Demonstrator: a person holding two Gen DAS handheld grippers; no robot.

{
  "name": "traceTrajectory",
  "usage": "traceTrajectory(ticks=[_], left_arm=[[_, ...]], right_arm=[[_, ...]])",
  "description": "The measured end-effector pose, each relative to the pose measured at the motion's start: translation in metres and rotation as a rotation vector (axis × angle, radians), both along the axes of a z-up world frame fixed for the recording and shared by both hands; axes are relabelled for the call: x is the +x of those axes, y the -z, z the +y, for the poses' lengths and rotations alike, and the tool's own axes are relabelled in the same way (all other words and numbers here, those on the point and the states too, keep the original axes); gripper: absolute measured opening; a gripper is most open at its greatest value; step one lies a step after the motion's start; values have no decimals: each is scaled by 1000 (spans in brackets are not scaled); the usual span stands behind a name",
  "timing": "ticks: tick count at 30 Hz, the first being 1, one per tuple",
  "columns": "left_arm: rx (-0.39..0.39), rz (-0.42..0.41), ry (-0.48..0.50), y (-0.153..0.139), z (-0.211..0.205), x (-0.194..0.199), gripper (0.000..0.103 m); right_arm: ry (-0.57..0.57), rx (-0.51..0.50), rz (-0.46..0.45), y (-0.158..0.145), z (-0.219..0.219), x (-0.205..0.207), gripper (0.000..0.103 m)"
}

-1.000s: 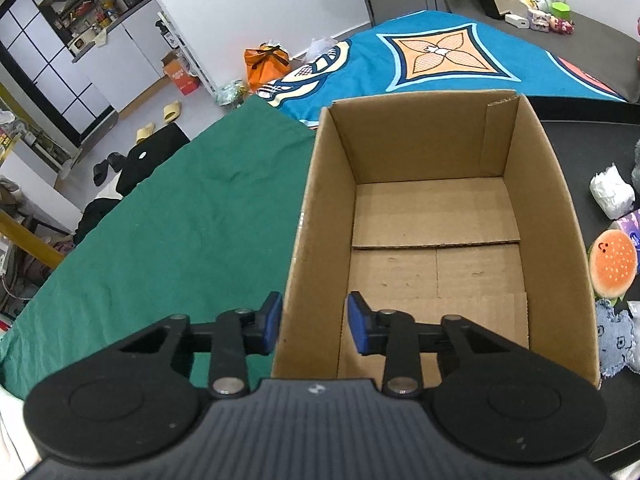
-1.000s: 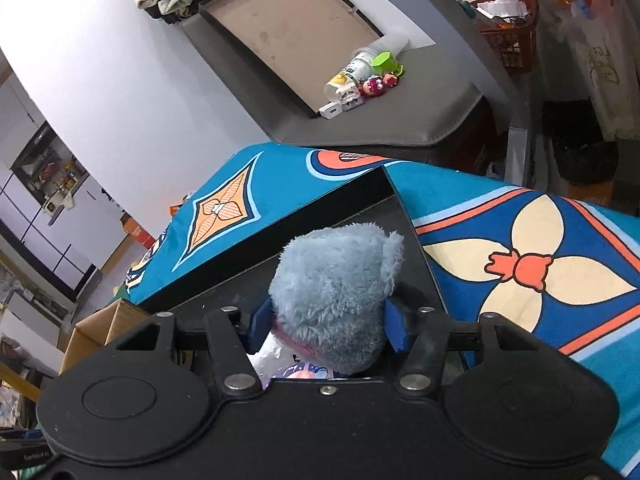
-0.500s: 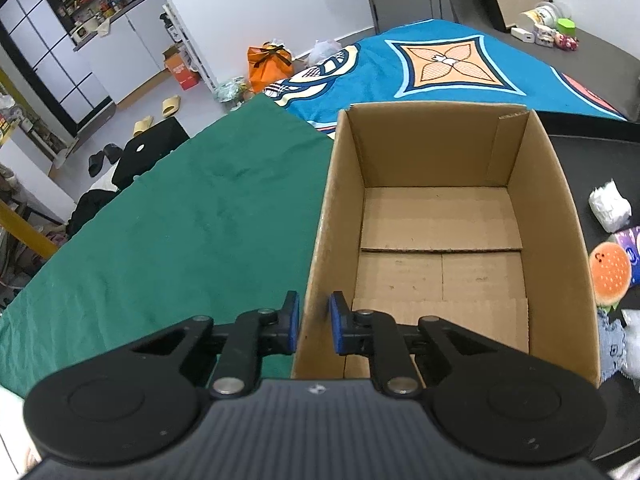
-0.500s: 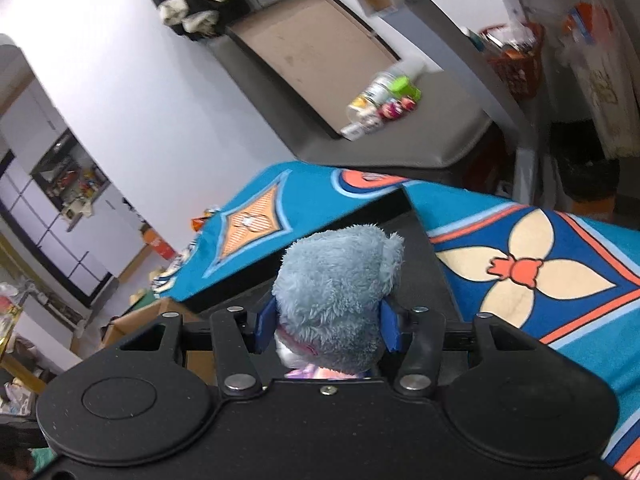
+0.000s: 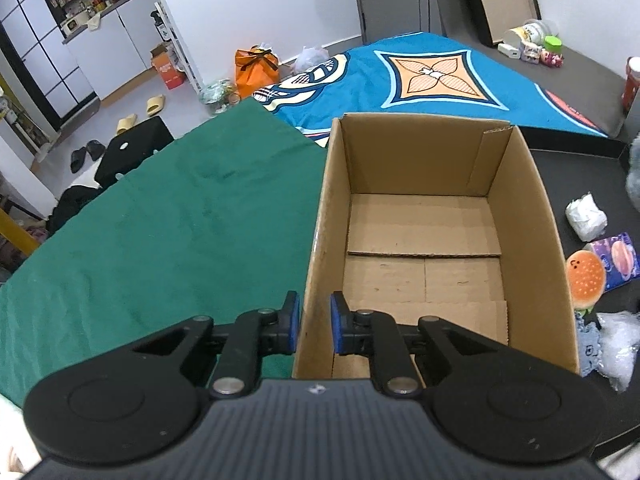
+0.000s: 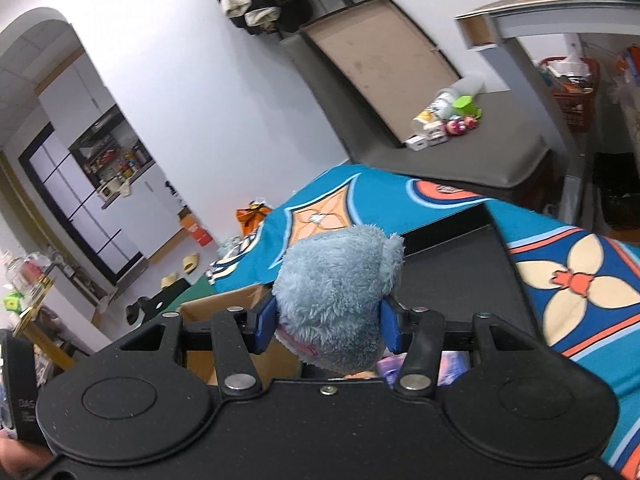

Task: Organize soft objects
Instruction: 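Carry the grey plush with the right gripper into the box and release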

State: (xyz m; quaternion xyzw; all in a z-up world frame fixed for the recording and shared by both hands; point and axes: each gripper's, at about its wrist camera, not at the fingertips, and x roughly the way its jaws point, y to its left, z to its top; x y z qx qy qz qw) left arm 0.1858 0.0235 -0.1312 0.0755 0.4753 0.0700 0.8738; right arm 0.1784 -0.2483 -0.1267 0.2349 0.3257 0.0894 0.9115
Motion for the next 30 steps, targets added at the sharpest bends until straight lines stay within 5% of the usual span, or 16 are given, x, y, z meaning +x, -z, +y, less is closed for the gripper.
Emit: traceTrajectory(ticks=[4, 30], left_arm=[[-16, -7, -2, 1, 4, -1, 9], [-96, -65, -13, 5, 19, -11, 9]], right_arm=[[-28, -5, -2, -5, 16, 1, 50], [-175, -129, 23, -21, 121, 15, 50]])
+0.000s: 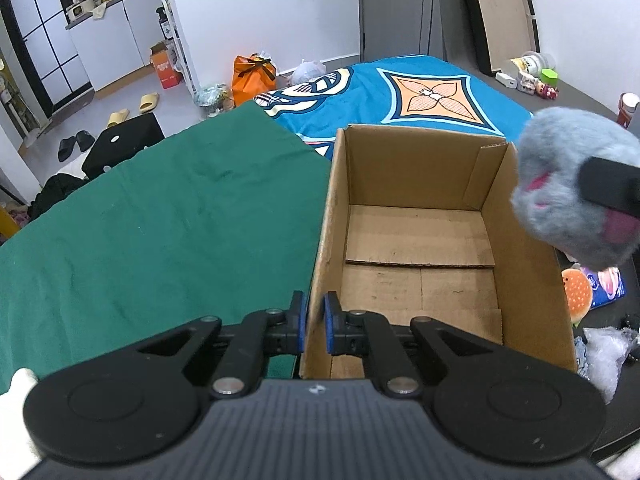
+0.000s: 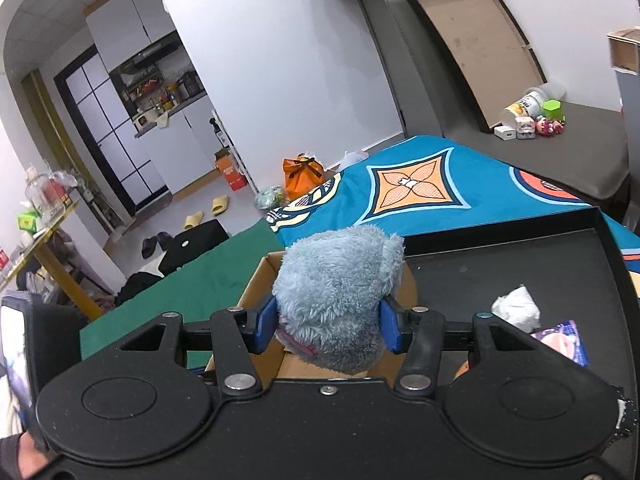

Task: Organize soft objects
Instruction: 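Carry the grey plush with the right gripper into the box and release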

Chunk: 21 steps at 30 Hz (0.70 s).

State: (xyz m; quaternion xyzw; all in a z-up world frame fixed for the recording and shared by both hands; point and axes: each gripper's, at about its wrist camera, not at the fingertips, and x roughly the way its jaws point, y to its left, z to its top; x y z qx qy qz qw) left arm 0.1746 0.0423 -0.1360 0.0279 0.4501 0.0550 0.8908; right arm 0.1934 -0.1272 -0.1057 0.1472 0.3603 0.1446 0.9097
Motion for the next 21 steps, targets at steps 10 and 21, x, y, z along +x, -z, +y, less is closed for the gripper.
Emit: traceTrajectory(ticks=[10, 21], left_arm=[[-28, -22, -17, 3, 7, -1, 9], [-80, -35, -43, 2, 16, -2, 9]], right_arm=[[3, -51, -14, 7, 19, 13, 60], [-38, -26, -3, 4, 23, 4, 70]])
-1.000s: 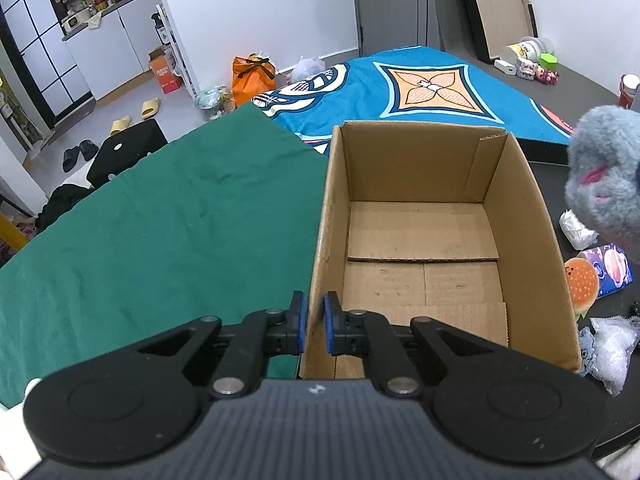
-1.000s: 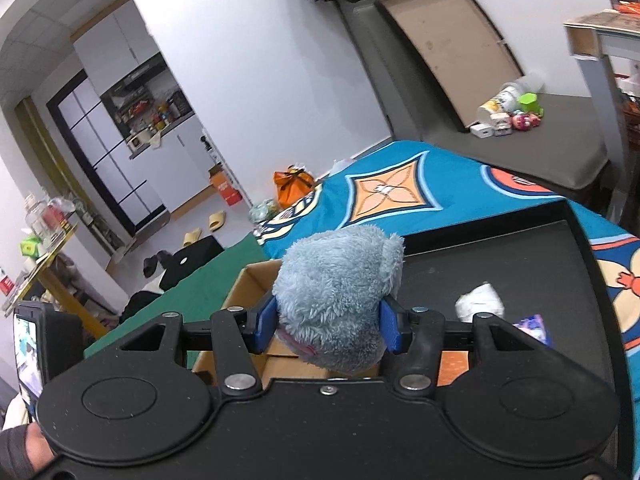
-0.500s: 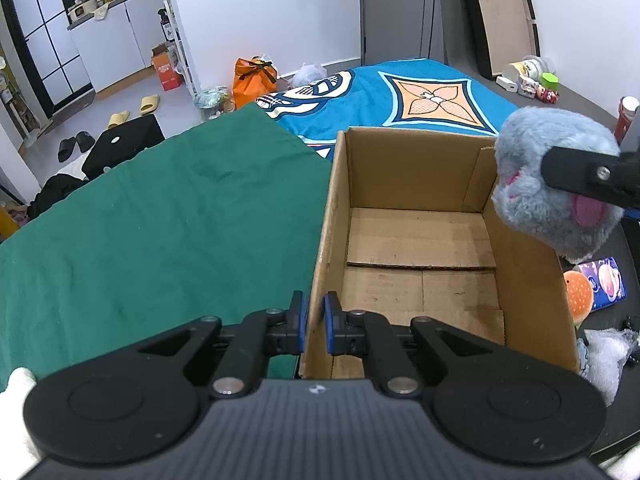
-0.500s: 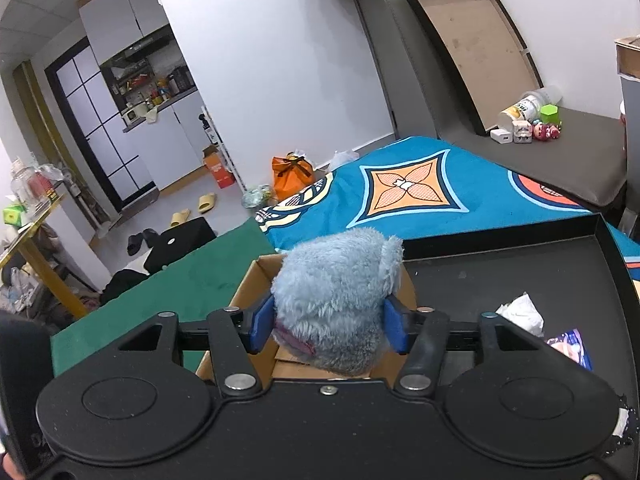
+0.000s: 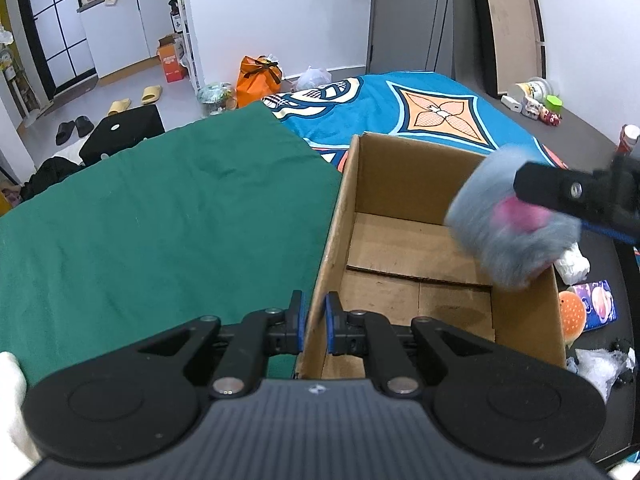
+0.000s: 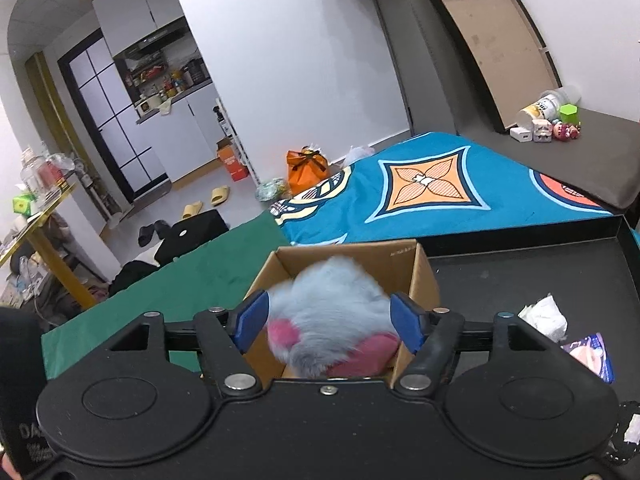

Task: Organize soft objects
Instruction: 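Carry the grey plush with the right gripper into the box and release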

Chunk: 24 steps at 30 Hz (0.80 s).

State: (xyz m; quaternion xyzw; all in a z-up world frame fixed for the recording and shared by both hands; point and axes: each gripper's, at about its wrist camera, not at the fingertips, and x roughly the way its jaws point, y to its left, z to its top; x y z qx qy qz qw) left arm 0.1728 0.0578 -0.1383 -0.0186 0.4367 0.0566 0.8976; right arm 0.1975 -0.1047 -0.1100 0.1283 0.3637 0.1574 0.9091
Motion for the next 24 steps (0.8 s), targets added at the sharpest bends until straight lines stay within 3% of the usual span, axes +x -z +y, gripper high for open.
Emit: traceTrajectory(ticks=[9, 17, 21, 24], left_arm=[[-25, 4, -32, -1, 5, 0, 12], [-36, -1, -39, -4, 7, -3, 13], [-22, -1, -43, -5, 4, -3, 17], [-11, -7, -47, -6, 3, -4, 26]], right_arm=[[-22, 8, 12, -6, -5, -15, 75], [36, -21, 41, -9, -36, -32, 75], [75, -38, 67, -6, -54, -38, 75], [98, -47, 84, -2, -67, -43, 75]])
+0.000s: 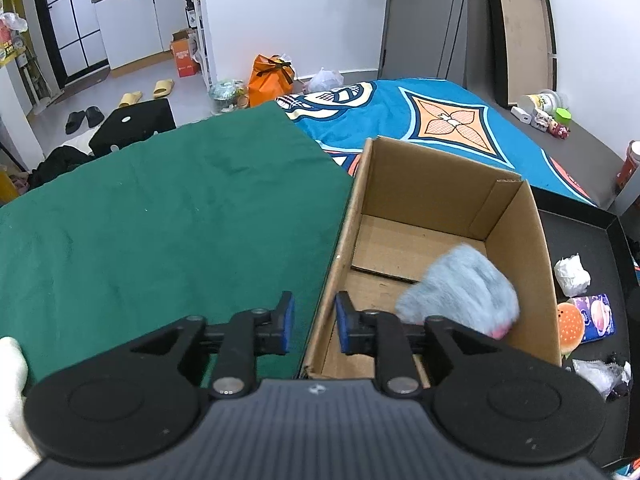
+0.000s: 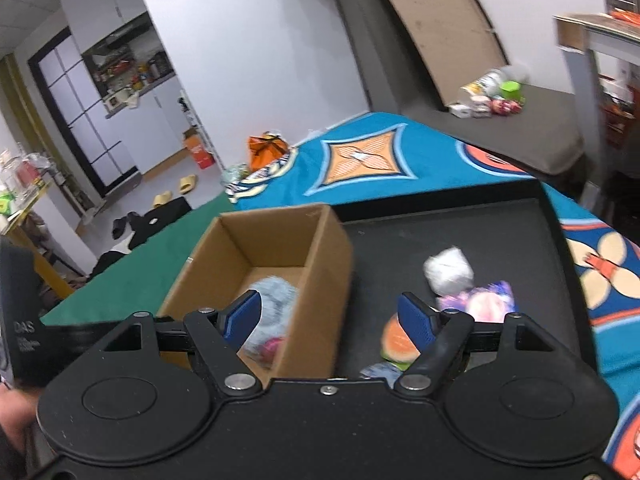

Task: Organize soft objects
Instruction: 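Carry the grey plush with the right gripper into the box and release, then move the right gripper to the black felt plush and grasp it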

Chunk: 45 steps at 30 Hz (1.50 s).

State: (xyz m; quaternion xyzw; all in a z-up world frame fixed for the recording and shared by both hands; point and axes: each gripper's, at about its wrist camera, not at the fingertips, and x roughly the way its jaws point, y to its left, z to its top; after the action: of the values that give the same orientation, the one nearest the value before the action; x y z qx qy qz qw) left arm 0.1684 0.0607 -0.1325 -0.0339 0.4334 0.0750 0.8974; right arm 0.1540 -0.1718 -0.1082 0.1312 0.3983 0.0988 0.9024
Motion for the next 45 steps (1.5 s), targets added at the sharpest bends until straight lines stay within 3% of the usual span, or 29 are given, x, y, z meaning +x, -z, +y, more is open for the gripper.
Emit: traceTrajectory(ticks=[11, 17, 23, 35, 41, 45], left_arm=[[47, -21, 2, -5, -6, -2, 73], [101, -19, 21, -5, -15, -2, 85], [149, -19, 26, -6, -25, -1, 89], [218, -37, 37, -8, -38, -2, 91], [286, -28, 75, -6, -54, 1, 91], [342, -10, 99, -1, -64, 3, 91]], right_arm=[[63, 6, 59, 12, -47, -17, 75], [107, 11, 115, 31, -70, -22, 75], [131, -9, 144, 52, -91, -30, 75], [239, 91, 193, 89, -124, -34, 73], [290, 154, 210, 105, -134, -31, 69], [308, 142, 192, 107, -132, -28, 68]])
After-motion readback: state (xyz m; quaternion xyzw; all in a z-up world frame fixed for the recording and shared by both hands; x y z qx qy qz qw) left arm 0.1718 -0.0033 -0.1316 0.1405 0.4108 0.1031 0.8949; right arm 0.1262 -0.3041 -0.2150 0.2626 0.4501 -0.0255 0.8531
